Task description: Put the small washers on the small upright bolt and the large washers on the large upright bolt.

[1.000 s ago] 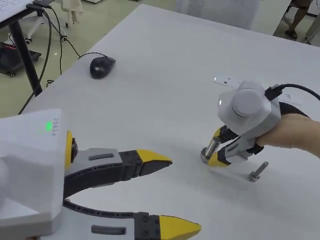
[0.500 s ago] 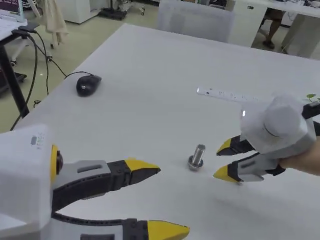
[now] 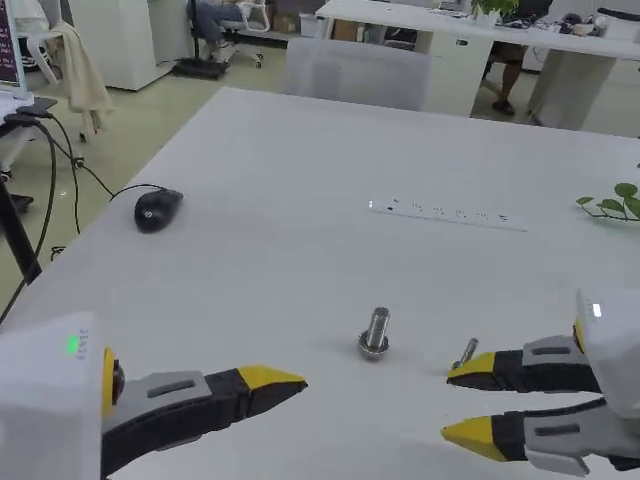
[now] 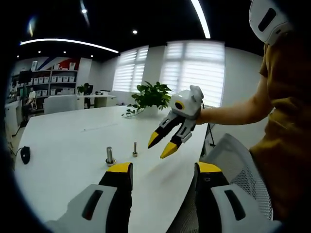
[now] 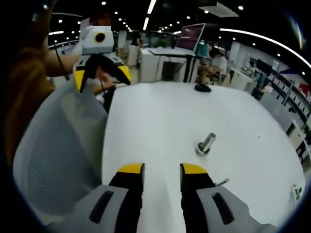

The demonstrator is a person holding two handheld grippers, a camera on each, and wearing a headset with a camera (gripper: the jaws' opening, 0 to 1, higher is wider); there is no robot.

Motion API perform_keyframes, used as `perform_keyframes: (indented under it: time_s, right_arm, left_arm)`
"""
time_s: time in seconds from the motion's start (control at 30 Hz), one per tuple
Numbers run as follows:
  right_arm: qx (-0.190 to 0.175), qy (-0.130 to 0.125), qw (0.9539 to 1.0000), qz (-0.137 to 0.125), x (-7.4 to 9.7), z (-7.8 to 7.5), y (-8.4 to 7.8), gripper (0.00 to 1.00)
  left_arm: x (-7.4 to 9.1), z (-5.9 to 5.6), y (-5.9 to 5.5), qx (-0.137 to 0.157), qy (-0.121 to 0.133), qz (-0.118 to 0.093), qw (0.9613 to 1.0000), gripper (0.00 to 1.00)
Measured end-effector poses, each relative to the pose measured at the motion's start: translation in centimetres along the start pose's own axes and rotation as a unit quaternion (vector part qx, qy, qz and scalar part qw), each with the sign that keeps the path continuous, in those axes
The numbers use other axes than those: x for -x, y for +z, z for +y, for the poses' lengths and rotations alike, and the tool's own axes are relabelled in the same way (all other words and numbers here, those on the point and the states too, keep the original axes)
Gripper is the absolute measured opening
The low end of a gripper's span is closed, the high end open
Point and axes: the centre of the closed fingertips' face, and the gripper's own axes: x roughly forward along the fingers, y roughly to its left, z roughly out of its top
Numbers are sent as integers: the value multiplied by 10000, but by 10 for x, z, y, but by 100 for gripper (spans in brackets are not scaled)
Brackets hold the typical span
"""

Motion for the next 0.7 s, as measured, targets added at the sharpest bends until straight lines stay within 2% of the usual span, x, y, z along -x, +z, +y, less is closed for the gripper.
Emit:
perform_keyframes:
  time_s: [0.03, 0.1, 0.17, 0.37, 0.47, 0.57, 0.63, 0.7]
  right_arm:
    - [-40, -8, 9999, -130, 4, 4, 0, 30]
    - [-146, -57, 9997, -200, 11, 11, -5, 31]
    - [-184, -96, 9991, -377, 15, 16, -5, 31]
    - [-490, -242, 9951, -825, 34, 33, -12, 34]
    - [-516, -293, 9946, -855, 41, 40, -18, 35]
    - [-634, -510, 9910, -1060, 52, 40, -18, 36]
    - [-780, -563, 9887, -1146, 58, 40, -22, 38]
    - [-860, -647, 9863, -1251, 62, 40, -22, 39]
  left_arm:
    - [0, -1, 0, -6, -16, 10, 10000, 50]
    - [-1, -3, 0, -18, -41, 42, 10000, 50]
    - [-3, -5, 3, -10, -97, 20, 10000, 50]
    - [-8, -16, 12, -33, -257, -23, 9997, 51]
    - [-11, -21, 16, -45, -316, -2, 9995, 51]
    - [-17, -30, 22, -134, -497, 27, 9987, 52]
    - [-22, -32, 22, -190, -564, 124, 9981, 52]
    - [-25, -31, 24, -219, -586, 135, 9980, 52]
